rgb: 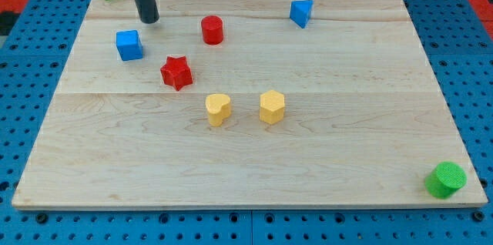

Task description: Slide the blue cube towards the center left

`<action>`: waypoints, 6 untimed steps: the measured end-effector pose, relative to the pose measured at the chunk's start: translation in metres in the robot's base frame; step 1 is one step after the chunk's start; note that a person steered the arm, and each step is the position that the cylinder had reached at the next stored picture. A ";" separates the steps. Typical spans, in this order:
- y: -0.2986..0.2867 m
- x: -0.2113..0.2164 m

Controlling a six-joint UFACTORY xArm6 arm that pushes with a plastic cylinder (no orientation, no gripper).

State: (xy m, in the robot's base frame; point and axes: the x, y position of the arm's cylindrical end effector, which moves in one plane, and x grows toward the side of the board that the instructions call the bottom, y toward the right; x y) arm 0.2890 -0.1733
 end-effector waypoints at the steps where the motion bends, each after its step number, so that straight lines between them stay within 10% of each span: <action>1: -0.045 0.035; 6: -0.002 0.027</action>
State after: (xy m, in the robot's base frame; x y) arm 0.3164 -0.1748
